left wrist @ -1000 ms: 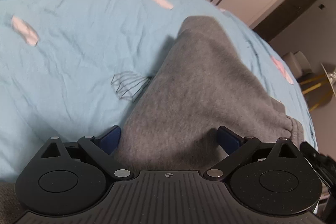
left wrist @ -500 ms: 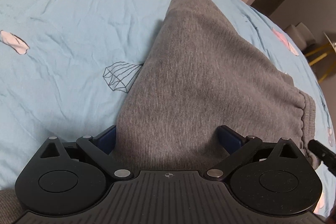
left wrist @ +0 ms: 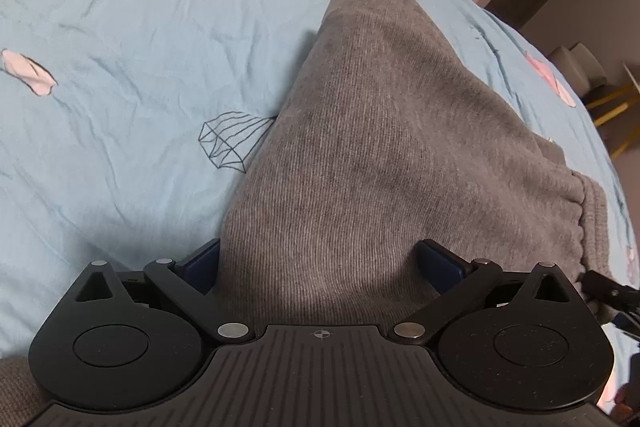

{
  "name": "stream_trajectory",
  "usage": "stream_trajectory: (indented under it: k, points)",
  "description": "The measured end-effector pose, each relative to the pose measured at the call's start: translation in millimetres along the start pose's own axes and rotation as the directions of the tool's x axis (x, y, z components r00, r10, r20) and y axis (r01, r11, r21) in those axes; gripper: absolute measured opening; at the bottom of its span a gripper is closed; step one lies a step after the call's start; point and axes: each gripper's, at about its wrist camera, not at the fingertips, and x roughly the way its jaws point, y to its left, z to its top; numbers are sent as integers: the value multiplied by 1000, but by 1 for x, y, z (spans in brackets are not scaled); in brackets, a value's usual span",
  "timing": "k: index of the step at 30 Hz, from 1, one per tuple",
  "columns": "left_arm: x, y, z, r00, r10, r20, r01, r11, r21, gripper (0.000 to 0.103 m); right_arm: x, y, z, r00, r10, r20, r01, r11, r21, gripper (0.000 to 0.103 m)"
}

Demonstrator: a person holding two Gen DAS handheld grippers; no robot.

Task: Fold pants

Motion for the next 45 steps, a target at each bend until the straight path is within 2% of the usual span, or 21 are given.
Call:
stream_trajectory:
  k: [5, 9, 13, 15, 18, 21, 28, 30, 34, 37, 38, 40, 42, 44, 45]
  points:
    - [4, 14, 11, 996, -70, -46, 67, 996, -63, 103, 15, -8, 8, 997, 44, -56, -44, 999, -2, 100]
    - [5, 34, 23, 986, -157, -47, 148, 977, -152, 103, 23, -20, 12, 987, 128, -97, -125, 992, 33, 100]
    - [11, 53, 37, 963, -263, -66, 245, 948, -201, 103, 38, -36, 17, 959, 238, -153, -225, 970, 96, 100]
    - [19, 58, 44, 941, -320, -106, 295, 934, -201, 103, 44, -42, 21, 943, 287, -169, -270, 956, 118, 100]
    - [27, 64, 50, 915, -380, -133, 348, 912, -215, 103, 50, -46, 26, 925, 335, -178, -321, 941, 106, 101]
    - [31, 64, 51, 901, -413, -136, 379, 899, -217, 103, 56, -49, 30, 912, 369, -181, -353, 929, 113, 101]
    - [38, 33, 52, 920, -361, -154, 352, 932, -84, 103, 71, -56, 40, 877, 462, -132, -434, 879, 197, 101]
    - [42, 25, 55, 918, -366, -153, 361, 930, -63, 103, 77, -52, 44, 867, 477, -142, -450, 874, 184, 101]
    - [51, 18, 68, 909, -391, -141, 383, 920, -81, 103, 85, -48, 51, 845, 514, -144, -488, 853, 185, 100]
    - [59, 19, 73, 902, -406, -148, 400, 914, -74, 103, 89, -48, 54, 835, 528, -154, -504, 847, 168, 69]
    - [61, 18, 75, 900, -407, -155, 402, 913, -64, 103, 90, -49, 54, 830, 535, -158, -511, 843, 167, 68]
    - [65, 11, 79, 902, -395, -174, 396, 918, -30, 103, 94, -53, 55, 816, 554, -167, -527, 830, 180, 69]
    - [67, 8, 81, 904, -390, -174, 393, 919, -18, 103, 99, -54, 57, 802, 572, -173, -536, 816, 216, 77]
    - [67, 6, 79, 908, -389, -157, 393, 920, -8, 103, 104, -50, 59, 778, 604, -175, -562, 793, 235, 98]
    - [66, 5, 78, 913, -383, -143, 387, 922, -1, 103, 106, -43, 61, 778, 601, -181, -563, 796, 222, 99]
